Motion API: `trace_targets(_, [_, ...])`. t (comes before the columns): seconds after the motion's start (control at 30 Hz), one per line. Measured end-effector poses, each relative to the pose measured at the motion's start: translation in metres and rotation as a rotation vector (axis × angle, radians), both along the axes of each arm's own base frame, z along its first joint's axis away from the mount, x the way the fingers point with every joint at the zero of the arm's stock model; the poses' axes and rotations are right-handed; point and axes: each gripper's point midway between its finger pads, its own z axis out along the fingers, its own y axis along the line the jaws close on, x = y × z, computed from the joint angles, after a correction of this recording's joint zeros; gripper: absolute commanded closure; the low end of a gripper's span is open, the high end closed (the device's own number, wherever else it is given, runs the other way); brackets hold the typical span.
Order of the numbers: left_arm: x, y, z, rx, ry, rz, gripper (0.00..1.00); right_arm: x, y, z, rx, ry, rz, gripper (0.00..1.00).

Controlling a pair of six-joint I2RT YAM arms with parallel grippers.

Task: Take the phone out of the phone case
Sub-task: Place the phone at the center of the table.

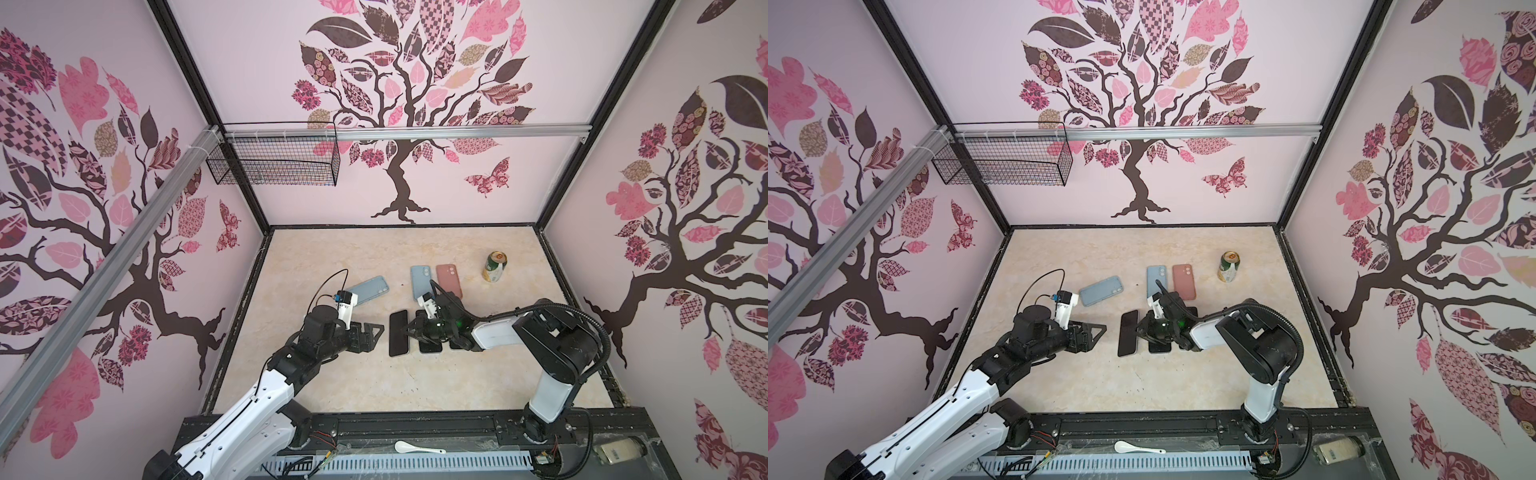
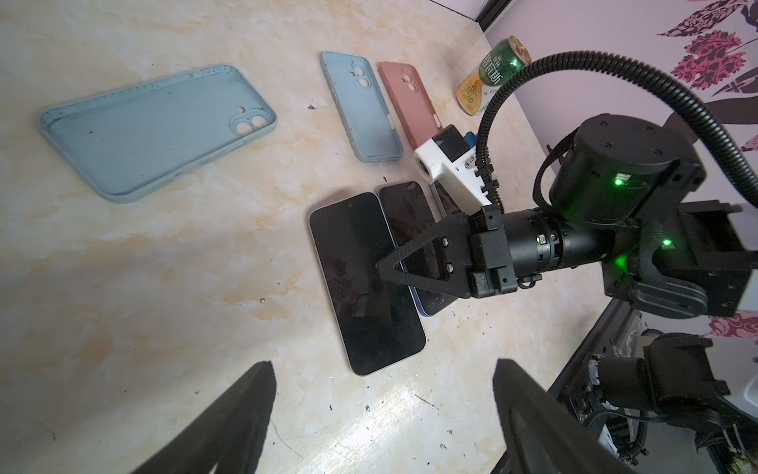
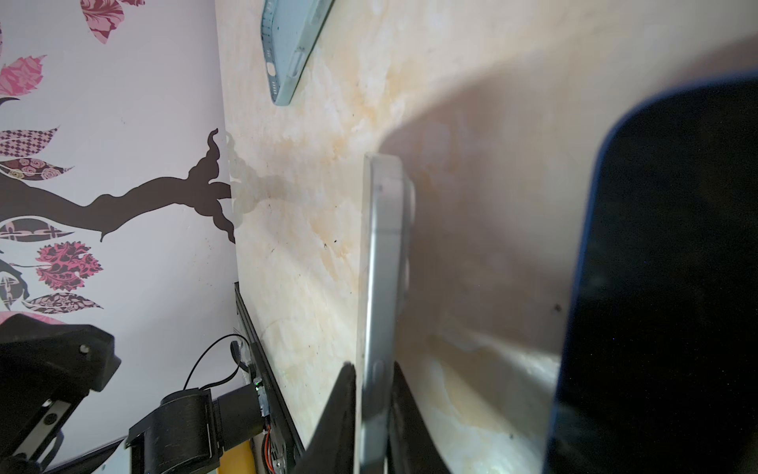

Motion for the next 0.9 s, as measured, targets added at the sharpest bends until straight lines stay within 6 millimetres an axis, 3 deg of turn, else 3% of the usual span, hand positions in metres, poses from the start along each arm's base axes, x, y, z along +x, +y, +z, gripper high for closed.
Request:
trace_targets(0.5, [0.001,0.005,-0.008,0.039,0.016,0.016,0.13,0.005,-0.016,-0.004,-0.086,-0.049,-0.014,0.77])
trace_targets(0.73, [0.007,0.02,-0.015,0.201,0.031,0.035,0.13,0.006,-0.024,0.034,-0.099,-0.163,-0.009,0.73])
trace_targets(0.9, [0.029,0.024,-0.002,0.33,0.003,0.02,0.18,0.005,-0.038,0.073,-0.141,-0.319,-0.003,0.49])
